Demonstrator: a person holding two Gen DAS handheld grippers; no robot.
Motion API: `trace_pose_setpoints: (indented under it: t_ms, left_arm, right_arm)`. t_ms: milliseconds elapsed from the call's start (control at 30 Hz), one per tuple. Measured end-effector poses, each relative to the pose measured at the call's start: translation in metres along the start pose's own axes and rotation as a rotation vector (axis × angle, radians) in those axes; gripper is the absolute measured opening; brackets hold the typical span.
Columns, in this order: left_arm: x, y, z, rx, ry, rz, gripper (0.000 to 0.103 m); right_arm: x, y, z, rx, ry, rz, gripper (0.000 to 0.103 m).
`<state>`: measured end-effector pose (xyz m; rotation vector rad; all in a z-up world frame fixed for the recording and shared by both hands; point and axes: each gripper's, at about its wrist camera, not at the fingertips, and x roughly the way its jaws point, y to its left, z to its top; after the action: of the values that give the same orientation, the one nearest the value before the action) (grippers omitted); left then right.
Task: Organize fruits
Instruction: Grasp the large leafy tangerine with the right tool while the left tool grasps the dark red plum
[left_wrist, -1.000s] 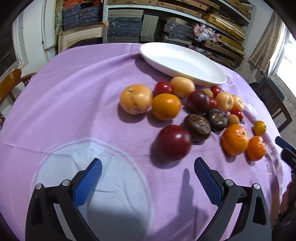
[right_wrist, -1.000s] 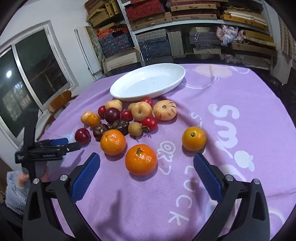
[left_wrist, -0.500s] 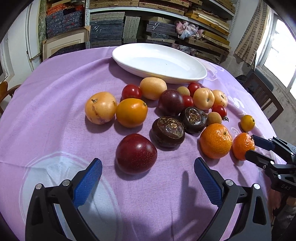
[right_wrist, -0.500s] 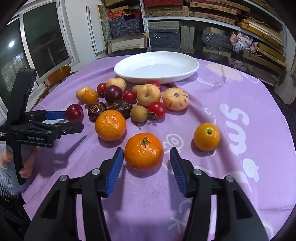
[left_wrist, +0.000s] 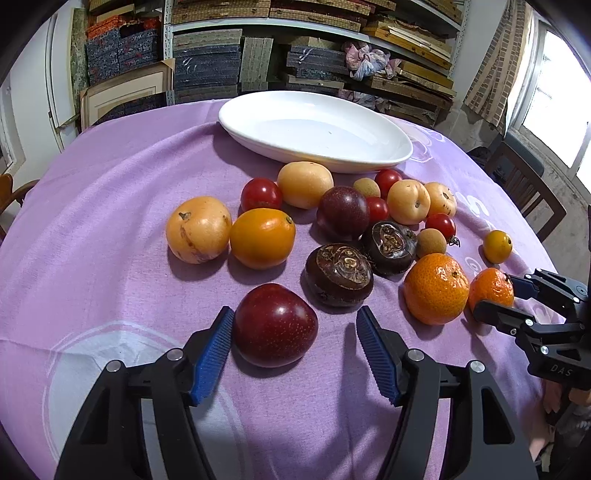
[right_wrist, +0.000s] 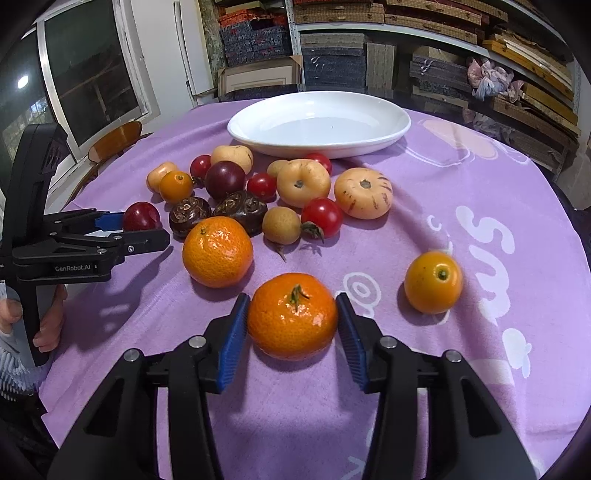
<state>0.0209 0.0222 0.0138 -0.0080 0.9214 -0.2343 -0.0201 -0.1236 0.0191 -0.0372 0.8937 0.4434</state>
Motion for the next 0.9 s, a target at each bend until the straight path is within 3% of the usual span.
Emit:
trace_pose_setpoints:
  t_ms: [100,400,500,567,700,900]
  left_arm:
    - [0.0,-0.001,-0.001,0.016,-0.007,0.023,0.061]
    - [0.004,-0.009,-0.003,0.085,-0.015,0.077,0.06]
    - [0.003,-0.007,-0.003,0.072,-0.019,0.071,0.057]
    - [0.001,-0.003,-0.004,0.055,-0.027,0.068,0.042]
    - [-0.002,0.005,-0.003,0.011,-0.028,0.011,0.042]
    - [-0.009,0.004,-0.005,0.024,-0.055,0.021,0.042]
  right_arm:
    - [0.002,-0.001,0.0,-0.001,0.006,0.001,0.047]
    - [0.006,-0.004,0.0,0.008,0.01,0.018,0.046]
    - [0.006,-0.002,0.0,-0.001,0.009,0.01,0.046]
    - [0.005,-0.001,0.0,-0.008,0.007,0.005,0.045]
    - [-0.001,0.002,-0.001,-0.019,-0.008,0.011,0.045]
    - [0.0,0.005,-0.003,-0.023,0.0,0.019,0.045]
